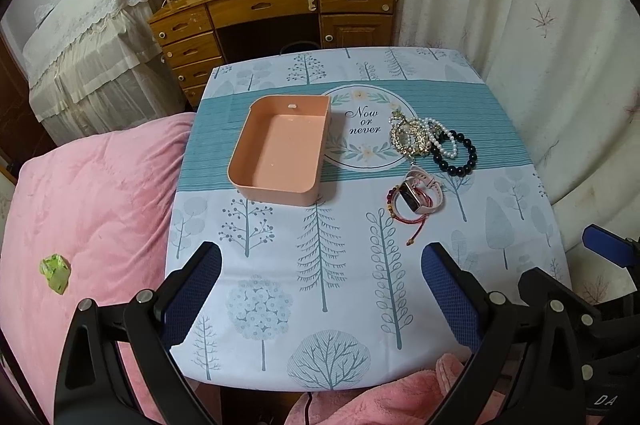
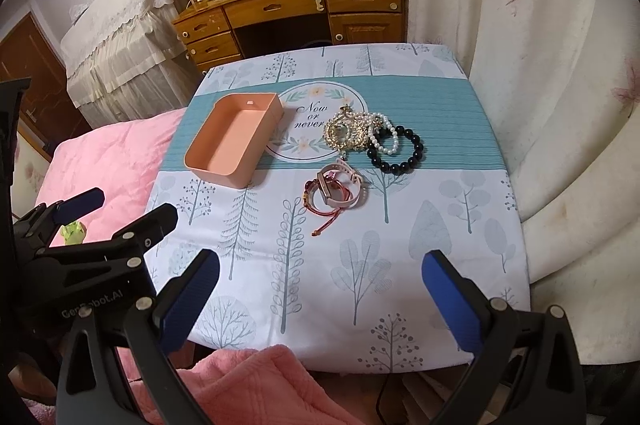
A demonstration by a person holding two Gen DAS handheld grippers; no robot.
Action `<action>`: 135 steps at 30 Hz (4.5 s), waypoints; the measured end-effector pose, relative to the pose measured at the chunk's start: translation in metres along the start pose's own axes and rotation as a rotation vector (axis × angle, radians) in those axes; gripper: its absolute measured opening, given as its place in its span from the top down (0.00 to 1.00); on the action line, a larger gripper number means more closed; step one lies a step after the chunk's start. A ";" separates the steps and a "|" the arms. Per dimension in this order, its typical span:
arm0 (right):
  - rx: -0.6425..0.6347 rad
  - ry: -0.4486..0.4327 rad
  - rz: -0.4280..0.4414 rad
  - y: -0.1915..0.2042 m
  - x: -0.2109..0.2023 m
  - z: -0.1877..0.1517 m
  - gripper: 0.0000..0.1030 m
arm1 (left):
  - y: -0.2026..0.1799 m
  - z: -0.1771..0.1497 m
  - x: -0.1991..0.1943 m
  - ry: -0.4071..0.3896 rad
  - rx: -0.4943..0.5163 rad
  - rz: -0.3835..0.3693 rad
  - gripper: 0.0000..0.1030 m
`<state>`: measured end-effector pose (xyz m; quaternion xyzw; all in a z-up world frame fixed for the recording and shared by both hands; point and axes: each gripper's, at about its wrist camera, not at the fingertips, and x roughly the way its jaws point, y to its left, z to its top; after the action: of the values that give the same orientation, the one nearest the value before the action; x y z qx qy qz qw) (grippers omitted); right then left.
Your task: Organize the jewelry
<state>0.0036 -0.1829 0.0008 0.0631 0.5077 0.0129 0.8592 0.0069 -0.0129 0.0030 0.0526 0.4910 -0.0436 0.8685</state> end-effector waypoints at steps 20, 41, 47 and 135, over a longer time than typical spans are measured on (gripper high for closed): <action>-0.009 -0.034 -0.021 0.023 -0.010 0.000 0.01 | 0.017 0.005 -0.003 0.009 0.007 -0.022 0.04; 0.039 -0.071 -0.043 0.017 -0.022 -0.008 0.01 | 0.024 -0.004 -0.008 0.002 -0.013 -0.039 0.04; 0.051 -0.111 -0.054 0.019 -0.026 -0.008 0.01 | 0.028 -0.002 -0.010 -0.019 -0.003 -0.071 0.04; -1.515 -0.154 0.563 -0.033 0.203 0.035 0.83 | -0.035 0.066 0.283 0.667 -0.260 -0.318 0.92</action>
<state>0.1313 -0.2011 -0.1632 -0.4097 0.2654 0.5645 0.6657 0.2038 -0.0630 -0.2074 -0.1233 0.7497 -0.0957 0.6431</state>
